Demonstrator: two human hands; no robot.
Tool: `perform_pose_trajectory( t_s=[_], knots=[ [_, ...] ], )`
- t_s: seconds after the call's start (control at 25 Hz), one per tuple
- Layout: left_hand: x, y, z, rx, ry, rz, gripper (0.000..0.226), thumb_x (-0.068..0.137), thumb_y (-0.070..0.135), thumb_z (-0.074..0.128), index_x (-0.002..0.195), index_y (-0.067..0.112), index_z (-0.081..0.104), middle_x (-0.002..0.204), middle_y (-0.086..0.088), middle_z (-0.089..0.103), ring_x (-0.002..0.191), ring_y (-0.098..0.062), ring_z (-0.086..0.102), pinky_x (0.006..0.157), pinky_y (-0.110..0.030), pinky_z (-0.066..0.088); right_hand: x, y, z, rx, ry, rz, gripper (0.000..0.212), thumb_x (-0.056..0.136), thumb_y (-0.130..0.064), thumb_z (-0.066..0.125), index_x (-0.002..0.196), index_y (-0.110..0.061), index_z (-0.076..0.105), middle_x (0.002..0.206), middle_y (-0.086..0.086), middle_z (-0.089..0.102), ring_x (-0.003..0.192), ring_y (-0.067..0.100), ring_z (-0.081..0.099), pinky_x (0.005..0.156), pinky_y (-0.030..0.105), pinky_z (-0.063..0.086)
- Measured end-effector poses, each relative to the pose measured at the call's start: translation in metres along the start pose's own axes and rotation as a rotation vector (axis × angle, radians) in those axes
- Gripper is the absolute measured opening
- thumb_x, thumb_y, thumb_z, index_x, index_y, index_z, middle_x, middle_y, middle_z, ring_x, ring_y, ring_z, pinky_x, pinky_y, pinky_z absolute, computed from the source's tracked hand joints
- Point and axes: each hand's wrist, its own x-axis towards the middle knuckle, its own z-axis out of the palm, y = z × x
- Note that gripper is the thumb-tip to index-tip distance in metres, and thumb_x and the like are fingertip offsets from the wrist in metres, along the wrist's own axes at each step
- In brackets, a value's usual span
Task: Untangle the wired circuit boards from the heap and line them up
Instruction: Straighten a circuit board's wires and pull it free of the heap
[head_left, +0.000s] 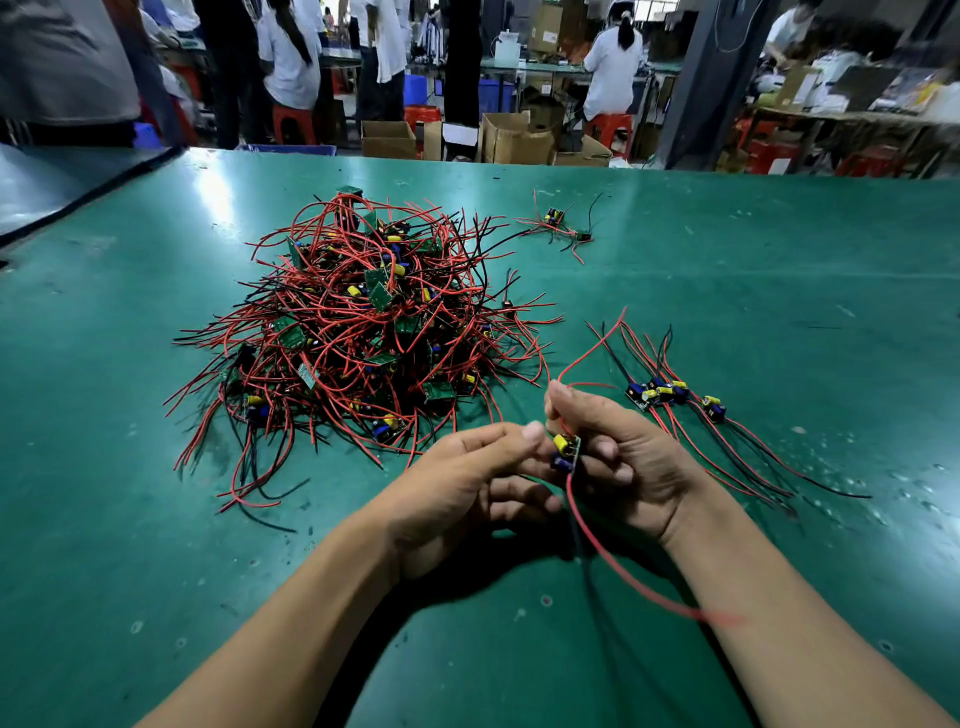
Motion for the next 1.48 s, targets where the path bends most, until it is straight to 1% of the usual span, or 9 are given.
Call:
perform_pose_trajectory(
  t_s=[0.16,0.36,0.48,0.64,0.8,0.96,1.08,1.32,1.48],
  knots=[
    [0.001,-0.001,-0.001,0.015,0.010,0.014,0.016,0.076,0.028,0.071,0.084,0.014,0.071,0.075,-0.005,0.062,0.058,-0.012,0.053,0.054,-0.021,0.049,0.006,0.004,-0.002,-0.192,0.097,-0.050,0.021,0.075,-0.031,0.083,0.066,-0.019,0.068,0.041,-0.009,0.034,0.026,-0.001,0.025,0.031,0.013,0.011],
    [0.003,-0.004,0.000,-0.024,0.051,0.093,0.012,0.072,0.019,0.073,0.081,0.011,0.072,0.078,-0.007,0.067,0.062,-0.015,0.060,0.056,-0.023,0.052,0.015,0.014,-0.003,-0.217,0.158,-0.119,0.017,0.070,-0.028,0.086,0.079,-0.021,0.073,0.067,0.003,0.050,0.048,0.011,0.038,0.047,0.018,0.030],
    [0.005,-0.005,0.000,-0.010,0.154,0.145,0.016,0.067,0.013,0.073,0.082,0.007,0.074,0.080,-0.014,0.070,0.065,-0.020,0.063,0.058,-0.025,0.053,0.016,0.014,-0.005,-0.122,0.172,-0.195,0.009,0.079,-0.018,0.079,0.080,-0.020,0.071,0.063,0.002,0.055,0.047,0.013,0.050,0.050,0.022,0.046],
    [0.007,-0.006,0.000,-0.021,0.227,0.150,0.024,0.063,0.011,0.075,0.085,0.003,0.071,0.074,-0.014,0.068,0.058,-0.018,0.061,0.056,-0.024,0.054,0.014,0.012,-0.011,-0.373,0.285,-0.286,0.014,0.078,-0.031,0.077,0.084,-0.026,0.066,0.051,-0.002,0.042,0.036,0.010,0.031,0.037,0.016,0.026],
    [0.008,-0.005,0.000,0.048,0.243,0.143,0.004,0.078,-0.001,0.070,0.081,0.002,0.070,0.072,-0.013,0.066,0.057,-0.016,0.058,0.053,-0.021,0.051,0.014,0.007,-0.016,-0.664,0.319,-0.422,0.016,0.089,-0.015,0.073,0.092,-0.018,0.058,0.065,-0.006,0.057,0.045,0.007,0.045,0.044,0.019,0.038],
    [0.008,-0.007,0.002,0.180,0.265,0.145,0.008,0.084,-0.002,0.066,0.082,0.004,0.071,0.072,-0.010,0.069,0.062,-0.015,0.058,0.054,-0.017,0.048,0.010,0.004,-0.016,-0.824,0.327,-0.475,0.016,0.090,-0.010,0.072,0.099,-0.018,0.061,0.076,-0.006,0.062,0.048,0.006,0.048,0.050,0.016,0.041],
    [0.008,-0.008,0.005,0.202,0.293,0.171,0.016,0.087,-0.001,0.063,0.077,0.007,0.073,0.070,-0.008,0.068,0.060,-0.014,0.058,0.054,-0.018,0.046,0.008,0.007,-0.011,-0.769,0.290,-0.390,0.015,0.091,-0.018,0.071,0.106,-0.016,0.069,0.075,-0.007,0.064,0.053,0.003,0.053,0.052,0.015,0.043],
    [0.007,-0.006,0.004,0.080,0.324,0.229,0.028,0.088,-0.004,0.060,0.067,0.008,0.073,0.079,-0.002,0.071,0.062,-0.010,0.064,0.054,-0.022,0.050,0.008,0.016,-0.001,-0.743,0.121,-0.151,0.037,0.099,-0.037,0.051,0.116,-0.010,0.071,0.112,0.010,0.074,0.098,0.016,0.066,0.095,0.035,0.051],
    [0.010,-0.007,0.002,0.170,0.387,0.250,0.032,0.085,-0.006,0.061,0.061,0.011,0.073,0.076,0.000,0.069,0.061,-0.011,0.061,0.058,-0.026,0.043,0.008,0.017,0.000,-0.740,0.089,-0.118,0.037,0.097,-0.040,0.052,0.116,-0.016,0.071,0.115,0.007,0.074,0.099,0.009,0.065,0.090,0.024,0.051]
  ],
)
